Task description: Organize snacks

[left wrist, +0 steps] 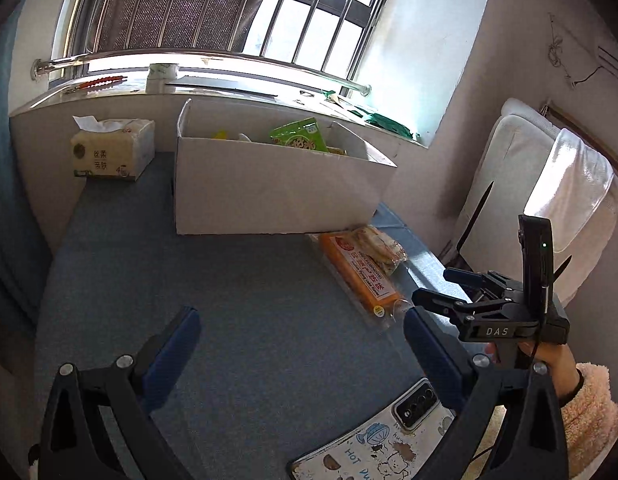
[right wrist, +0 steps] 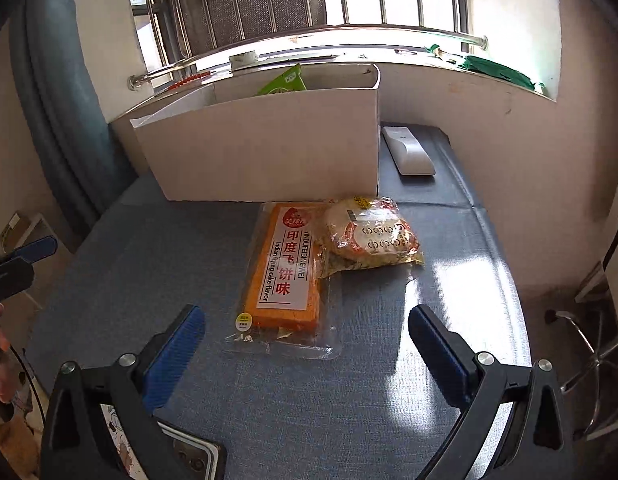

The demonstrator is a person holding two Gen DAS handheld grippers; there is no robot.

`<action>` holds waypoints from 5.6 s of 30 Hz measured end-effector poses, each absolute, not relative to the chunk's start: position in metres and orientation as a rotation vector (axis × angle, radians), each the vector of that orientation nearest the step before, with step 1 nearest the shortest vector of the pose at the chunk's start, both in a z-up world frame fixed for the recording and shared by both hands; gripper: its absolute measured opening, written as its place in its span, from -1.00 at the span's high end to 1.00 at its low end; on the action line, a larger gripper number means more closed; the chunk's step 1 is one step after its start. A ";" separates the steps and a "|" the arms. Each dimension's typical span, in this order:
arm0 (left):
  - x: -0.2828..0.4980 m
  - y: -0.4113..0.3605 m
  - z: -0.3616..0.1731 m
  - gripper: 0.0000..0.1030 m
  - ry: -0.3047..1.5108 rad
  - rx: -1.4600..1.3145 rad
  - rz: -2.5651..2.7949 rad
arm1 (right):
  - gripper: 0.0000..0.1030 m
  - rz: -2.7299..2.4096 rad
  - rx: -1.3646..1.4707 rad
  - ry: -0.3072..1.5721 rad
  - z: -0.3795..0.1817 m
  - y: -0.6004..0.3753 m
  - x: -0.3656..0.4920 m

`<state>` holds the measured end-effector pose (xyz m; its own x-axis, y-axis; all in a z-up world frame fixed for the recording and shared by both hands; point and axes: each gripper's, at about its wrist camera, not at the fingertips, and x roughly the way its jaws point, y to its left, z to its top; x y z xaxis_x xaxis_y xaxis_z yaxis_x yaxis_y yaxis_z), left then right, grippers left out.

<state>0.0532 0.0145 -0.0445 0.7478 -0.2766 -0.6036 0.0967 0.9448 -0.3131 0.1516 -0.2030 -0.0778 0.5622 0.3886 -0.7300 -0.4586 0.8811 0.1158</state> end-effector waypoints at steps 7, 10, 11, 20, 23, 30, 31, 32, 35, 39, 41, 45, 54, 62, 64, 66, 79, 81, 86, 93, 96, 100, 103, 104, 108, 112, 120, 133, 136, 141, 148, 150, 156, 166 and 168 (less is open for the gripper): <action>0.058 0.006 -0.044 -1.00 0.709 -0.255 -0.242 | -1.00 0.446 -0.144 0.854 -0.081 -0.190 0.213; 0.058 0.003 -0.045 -1.00 0.717 -0.242 -0.248 | -1.00 0.423 -0.136 0.895 -0.089 -0.187 0.237; 0.058 0.002 -0.045 -1.00 0.719 -0.237 -0.252 | -1.00 0.433 -0.129 0.911 -0.092 -0.186 0.244; 0.063 0.003 -0.046 -1.00 0.739 -0.224 -0.244 | -0.53 0.459 -0.048 1.008 -0.109 -0.195 0.260; 0.068 -0.001 -0.045 -1.00 0.747 -0.208 -0.241 | -0.49 0.473 -0.054 0.998 -0.105 -0.198 0.252; 0.097 -0.022 -0.053 -1.00 0.836 -0.131 -0.262 | -0.49 0.481 -0.031 0.923 -0.079 -0.215 0.200; 0.103 -0.025 -0.056 -1.00 0.852 -0.126 -0.270 | -0.49 0.486 -0.031 0.913 -0.076 -0.218 0.187; 0.110 -0.028 -0.058 -1.00 0.869 -0.126 -0.275 | -0.49 0.489 -0.037 0.908 -0.074 -0.221 0.174; 0.136 -0.041 -0.070 -1.00 0.927 -0.127 -0.287 | -0.49 0.470 -0.080 0.880 -0.070 -0.229 0.136; 0.173 -0.061 -0.084 -1.00 1.007 -0.126 -0.267 | -0.49 0.449 -0.050 0.880 -0.073 -0.255 0.100; 0.191 -0.075 -0.091 -1.00 1.049 -0.120 -0.266 | -0.49 0.428 -0.034 0.877 -0.073 -0.266 0.084; 0.223 -0.099 -0.104 -0.99 1.110 -0.129 -0.202 | -0.49 0.418 -0.021 0.859 -0.068 -0.276 0.069; 0.249 -0.141 -0.124 -0.99 1.153 -0.022 -0.087 | -0.49 0.451 0.031 0.838 -0.067 -0.280 0.070; 0.244 -0.150 -0.109 -0.24 1.096 0.091 -0.216 | -0.49 0.438 0.063 0.840 -0.067 -0.288 0.066; 0.240 -0.137 -0.104 -0.16 1.113 0.052 -0.253 | -0.49 0.442 0.064 0.838 -0.067 -0.287 0.066; 0.231 -0.124 -0.102 -0.14 1.098 0.055 -0.266 | -0.49 0.451 0.059 0.839 -0.067 -0.283 0.067; 0.127 -0.018 -0.012 -0.14 0.760 -0.146 -0.238 | -0.49 0.565 0.014 0.767 -0.039 -0.234 0.097; 0.120 0.002 0.006 -0.14 0.700 -0.168 -0.218 | -0.49 0.585 0.011 0.748 -0.028 -0.221 0.113; 0.125 0.045 0.041 -0.14 0.578 -0.196 -0.200 | -0.49 0.620 -0.002 0.664 0.011 -0.186 0.162; 0.215 0.078 0.066 -0.14 0.535 -0.211 -0.172 | -0.50 0.559 0.040 0.646 0.047 -0.139 0.266; 0.257 0.082 0.056 -0.14 0.563 -0.178 -0.132 | -0.50 0.515 0.027 0.666 0.049 -0.125 0.306; 0.290 0.084 0.038 -0.18 0.606 -0.169 -0.121 | -0.50 0.459 -0.023 0.681 0.045 -0.118 0.342; 0.301 0.087 0.029 -0.83 0.647 -0.176 -0.109 | -0.64 0.454 0.023 0.741 0.040 -0.120 0.368; 0.302 0.089 0.027 -1.00 0.656 -0.187 -0.100 | -0.81 0.469 0.059 0.771 0.038 -0.122 0.376; 0.295 0.096 0.023 -1.00 0.679 -0.224 -0.116 | -1.00 0.432 0.065 0.761 0.035 -0.125 0.376; 0.279 0.099 0.030 -1.00 0.645 -0.224 -0.118 | -1.00 0.460 0.065 0.755 0.036 -0.127 0.363; 0.198 0.072 0.061 -1.00 0.498 -0.122 -0.072 | -1.00 0.526 -0.068 0.592 0.061 -0.122 0.270; 0.060 0.024 0.056 -1.00 0.500 -0.155 -0.020 | -1.00 0.582 -0.059 0.584 0.048 -0.166 0.120; 0.034 0.012 0.043 -1.00 0.535 -0.150 -0.011 | -1.00 0.554 -0.059 0.571 0.038 -0.176 0.086; 0.009 -0.003 0.035 -1.00 0.548 -0.175 -0.010 | -1.00 0.612 -0.003 0.654 0.023 -0.189 0.066; 0.002 -0.014 0.033 -1.00 0.553 -0.138 0.019 | -1.00 0.617 0.003 0.632 0.024 -0.192 0.063; 0.004 -0.014 0.032 -1.00 0.560 -0.160 0.010 | -1.00 0.626 -0.003 0.642 0.021 -0.189 0.062; 0.008 -0.017 0.027 -1.00 0.581 -0.165 0.016 | -1.00 0.632 -0.014 0.640 0.019 -0.188 0.060; 0.009 -0.021 0.023 -1.00 0.595 -0.148 0.017 | -1.00 0.633 -0.016 0.644 0.018 -0.189 0.059; 0.009 -0.021 0.023 -1.00 0.598 -0.150 0.014 | -1.00 0.634 -0.015 0.641 0.018 -0.190 0.059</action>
<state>0.0092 -0.0211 0.0227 0.8269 -0.0300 -0.5615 -0.0568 0.9890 -0.1364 0.0592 -0.1902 0.0183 0.6206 0.5467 -0.5621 -0.5557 0.8124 0.1766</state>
